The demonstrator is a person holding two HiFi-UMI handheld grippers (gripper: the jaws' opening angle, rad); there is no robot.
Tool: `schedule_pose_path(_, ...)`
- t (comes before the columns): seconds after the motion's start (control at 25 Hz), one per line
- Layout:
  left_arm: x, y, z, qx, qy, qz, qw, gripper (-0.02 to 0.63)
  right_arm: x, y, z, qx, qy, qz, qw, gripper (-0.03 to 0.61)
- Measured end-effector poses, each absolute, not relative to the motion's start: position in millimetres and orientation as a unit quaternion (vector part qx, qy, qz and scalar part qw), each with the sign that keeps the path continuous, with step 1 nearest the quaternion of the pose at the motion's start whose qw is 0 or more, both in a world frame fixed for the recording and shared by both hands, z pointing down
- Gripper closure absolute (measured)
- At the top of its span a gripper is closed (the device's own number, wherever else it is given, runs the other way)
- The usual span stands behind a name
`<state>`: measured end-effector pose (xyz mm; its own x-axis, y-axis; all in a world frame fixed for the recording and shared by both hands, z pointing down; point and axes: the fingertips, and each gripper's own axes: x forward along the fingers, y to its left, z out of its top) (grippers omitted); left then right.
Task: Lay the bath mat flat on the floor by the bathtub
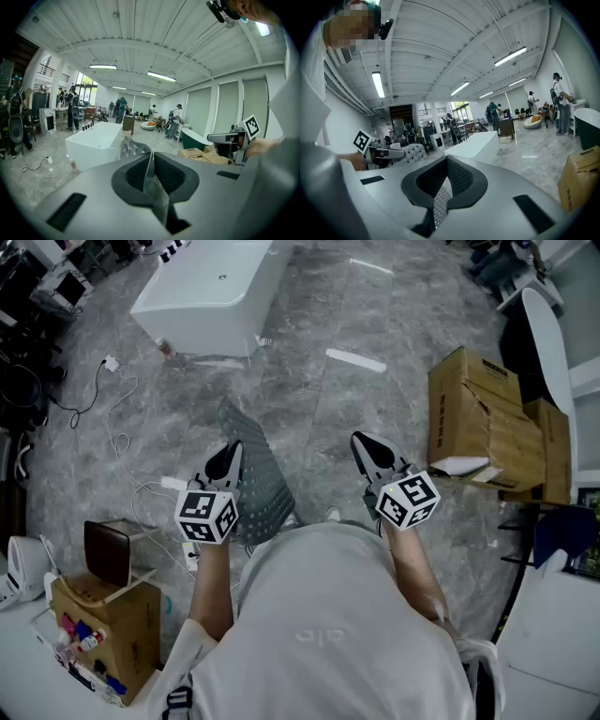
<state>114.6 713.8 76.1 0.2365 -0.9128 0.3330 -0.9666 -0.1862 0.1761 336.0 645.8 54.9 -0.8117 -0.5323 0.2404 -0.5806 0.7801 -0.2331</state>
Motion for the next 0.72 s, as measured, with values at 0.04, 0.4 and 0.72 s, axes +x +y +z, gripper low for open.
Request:
schedule_pose_path(0.04, 112, 714, 76, 0.767, -0.613, 0.076, 0.175, 0.586, 334, 646, 55, 0.297, -0.940, 0.149, 0.082, 0.552)
schedule_pose_path(0.4, 82, 710, 83, 0.774, -0.604, 0.069, 0.176, 0.586, 324, 633, 55, 0.333, -0.927, 0.164, 0.052, 0.552)
schedule_pose_path(0.72, 47, 672, 92, 0.763, -0.616, 0.086, 0.177, 0.586, 318, 581, 77, 0.358, -0.913, 0.193, 0.041, 0.552)
